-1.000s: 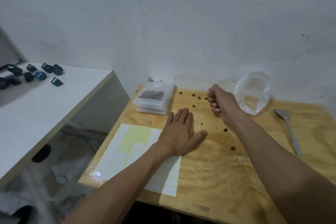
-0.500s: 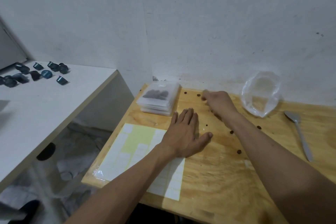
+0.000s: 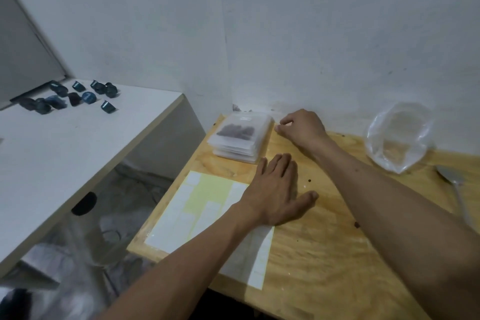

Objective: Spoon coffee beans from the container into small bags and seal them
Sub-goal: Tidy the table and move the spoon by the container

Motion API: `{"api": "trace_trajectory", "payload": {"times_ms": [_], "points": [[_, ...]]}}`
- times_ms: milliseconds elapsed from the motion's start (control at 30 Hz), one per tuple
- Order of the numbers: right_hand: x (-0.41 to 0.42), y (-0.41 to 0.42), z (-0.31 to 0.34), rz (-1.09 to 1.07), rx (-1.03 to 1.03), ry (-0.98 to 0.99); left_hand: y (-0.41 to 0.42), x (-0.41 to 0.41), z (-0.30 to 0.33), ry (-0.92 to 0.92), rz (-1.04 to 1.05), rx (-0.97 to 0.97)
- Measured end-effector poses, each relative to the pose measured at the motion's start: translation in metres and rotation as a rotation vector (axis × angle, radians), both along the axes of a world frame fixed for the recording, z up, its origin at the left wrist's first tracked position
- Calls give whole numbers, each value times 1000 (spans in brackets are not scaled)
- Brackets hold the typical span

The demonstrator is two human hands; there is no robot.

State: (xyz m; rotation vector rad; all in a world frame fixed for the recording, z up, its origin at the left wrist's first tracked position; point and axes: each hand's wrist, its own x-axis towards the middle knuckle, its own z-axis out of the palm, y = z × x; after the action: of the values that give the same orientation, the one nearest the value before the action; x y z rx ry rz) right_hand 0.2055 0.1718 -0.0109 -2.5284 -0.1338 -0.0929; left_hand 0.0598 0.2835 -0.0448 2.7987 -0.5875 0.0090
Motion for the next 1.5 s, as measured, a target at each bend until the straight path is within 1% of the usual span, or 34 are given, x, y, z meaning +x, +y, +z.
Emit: {"api": "trace_trajectory", "payload": {"times_ms": [67, 133, 167, 200, 233, 333, 367, 400, 433, 467, 533, 567, 600, 667, 733, 800, 833, 867, 900, 1000, 1033, 1067, 1100, 1133, 1200, 1233, 1300, 1400, 1467, 1500], "points": [[-2, 2, 1, -3, -40, -4, 1, 1, -2, 4, 1, 5], [-3, 2, 0, -20, -29, -5, 1, 2, -3, 5, 1, 11], [-3, 2, 2, -36, -4, 14, 1, 3, -3, 1, 1, 13], [-1, 1, 3, -62, 84, 49, 1, 3, -4, -5, 2, 15], [-1, -2, 6, -102, 253, 112, 1, 3, -4, -11, 3, 17], [2, -16, 21, -231, 954, 433, 0, 4, -6, -16, 10, 32], [5, -24, 25, -263, 1112, 485, 0, 4, -6, -11, 10, 36], [6, -31, 28, -273, 1181, 505, 0, 4, -6, -5, 8, 37], [5, -39, 30, -269, 1151, 487, 0, 4, -6, 1, 8, 36], [3, -45, 30, -253, 1018, 429, 0, 4, -6, 8, 8, 35], [-5, -49, 25, -210, 598, 244, 1, 4, -5, 21, 7, 32], [-7, -50, 19, -172, 432, 150, 1, 4, -5, 23, 7, 31], [-8, -49, 14, -126, 334, 96, 1, 4, -5, 26, 7, 30], [-9, -45, 4, -55, 211, 60, 1, 3, -5, 29, 9, 29], [-7, -41, -3, -40, 72, 32, 1, 3, -4, 28, 9, 23], [-5, -39, -5, -59, 53, 36, 1, 3, -5, 25, 10, 8], [-6, -38, -5, -77, 87, 62, 1, 3, -5, 23, 11, 1], [-8, -38, -2, -111, 181, 99, 1, 3, -4, 23, 11, 0], [-11, -38, 3, -166, 346, 155, 1, 2, -4, 25, 10, 1], [-10, -49, 18, -329, 986, 415, 0, 2, -3, 29, 10, 2], [-10, -54, 21, -348, 1085, 453, 0, 3, -4, 28, 8, 1], [-12, -59, 25, -352, 1102, 464, 0, 3, -4, 24, 7, 1], [-15, -62, 26, -341, 1030, 434, 1, 4, -5, 17, 7, 4], [-21, -64, 26, -325, 891, 373, 1, 4, -6, 10, 8, 7], [-29, -65, 21, -284, 596, 191, 1, 4, -7, 4, 10, 11], [-30, -65, 16, -244, 514, 116, 1, 4, -7, 2, 11, 11], [-31, -64, 7, -158, 419, 50, 1, 4, -7, 0, 11, 7], [-32, -59, 0, -79, 178, 15, 1, 4, -6, 2, 11, -1], [-31, -57, -2, -90, 154, 17, 1, 4, -5, 2, 10, -3], [-31, -55, 0, -122, 201, 46, 1, 3, -5, 2, 11, -3]]}}
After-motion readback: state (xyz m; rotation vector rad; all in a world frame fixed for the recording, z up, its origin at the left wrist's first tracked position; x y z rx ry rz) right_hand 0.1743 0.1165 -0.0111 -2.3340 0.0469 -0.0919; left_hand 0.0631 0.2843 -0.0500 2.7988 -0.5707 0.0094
